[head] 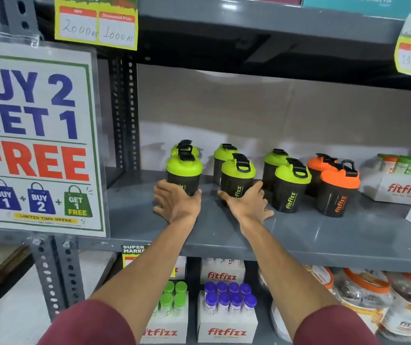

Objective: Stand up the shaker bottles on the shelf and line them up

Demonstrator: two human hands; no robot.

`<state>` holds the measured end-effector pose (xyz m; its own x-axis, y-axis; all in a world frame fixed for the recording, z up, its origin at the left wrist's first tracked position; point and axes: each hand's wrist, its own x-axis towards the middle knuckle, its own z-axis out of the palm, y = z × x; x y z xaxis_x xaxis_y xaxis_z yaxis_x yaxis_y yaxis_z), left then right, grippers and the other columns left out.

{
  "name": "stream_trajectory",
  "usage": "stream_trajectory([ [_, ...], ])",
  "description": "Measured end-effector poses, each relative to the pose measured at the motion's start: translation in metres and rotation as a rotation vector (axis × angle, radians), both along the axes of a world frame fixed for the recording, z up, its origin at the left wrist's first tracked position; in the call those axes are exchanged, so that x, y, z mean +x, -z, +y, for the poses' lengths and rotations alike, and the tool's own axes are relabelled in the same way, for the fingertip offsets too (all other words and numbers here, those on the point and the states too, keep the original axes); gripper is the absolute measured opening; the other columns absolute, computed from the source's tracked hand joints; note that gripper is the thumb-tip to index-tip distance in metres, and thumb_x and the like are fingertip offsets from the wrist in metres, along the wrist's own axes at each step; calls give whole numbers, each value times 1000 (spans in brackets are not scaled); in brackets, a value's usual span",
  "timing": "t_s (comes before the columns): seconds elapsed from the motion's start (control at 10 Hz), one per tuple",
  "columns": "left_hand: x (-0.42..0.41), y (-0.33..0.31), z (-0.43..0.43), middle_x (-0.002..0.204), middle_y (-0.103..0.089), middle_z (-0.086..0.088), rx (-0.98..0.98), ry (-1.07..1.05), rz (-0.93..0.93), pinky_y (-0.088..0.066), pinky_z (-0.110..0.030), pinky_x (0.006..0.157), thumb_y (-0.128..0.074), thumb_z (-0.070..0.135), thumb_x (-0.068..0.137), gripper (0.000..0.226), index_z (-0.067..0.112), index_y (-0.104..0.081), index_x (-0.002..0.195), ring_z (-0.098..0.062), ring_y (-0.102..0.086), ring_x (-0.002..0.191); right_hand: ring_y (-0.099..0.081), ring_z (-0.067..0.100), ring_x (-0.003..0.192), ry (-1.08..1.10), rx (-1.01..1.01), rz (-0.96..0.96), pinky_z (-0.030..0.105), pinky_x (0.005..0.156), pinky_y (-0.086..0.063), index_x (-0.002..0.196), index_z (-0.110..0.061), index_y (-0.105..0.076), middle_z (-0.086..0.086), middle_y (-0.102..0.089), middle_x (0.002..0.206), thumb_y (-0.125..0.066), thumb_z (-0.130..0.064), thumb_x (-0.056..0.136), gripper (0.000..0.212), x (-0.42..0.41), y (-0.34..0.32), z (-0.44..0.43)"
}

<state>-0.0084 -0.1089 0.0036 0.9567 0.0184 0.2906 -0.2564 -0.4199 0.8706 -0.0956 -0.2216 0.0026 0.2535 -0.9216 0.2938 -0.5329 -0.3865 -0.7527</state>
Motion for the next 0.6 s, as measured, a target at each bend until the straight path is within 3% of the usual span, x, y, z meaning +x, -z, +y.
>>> stream_trajectory([
  [0.4,-7,-5,4,148,-40,-15,70,-19,22,-31,-51,107,-86,44,74,92,5,-34,139,-36,-34,139,-49,36,130,-40,-29,90,55,100,-31,134,-14,-35,13,-57,136,-75,-82,55,111,-3,-1,8],
  [0.6,-28,-9,21,150,-34,-21,93,-16,-3,-33,-47,110,-92,51,64,121,-1,-23,149,-38,-33,138,-43,35,137,-111,12,99,49,109,-31,139,-11,-30,14,-48,144,-86,-74,48,124,-20,-7,19],
])
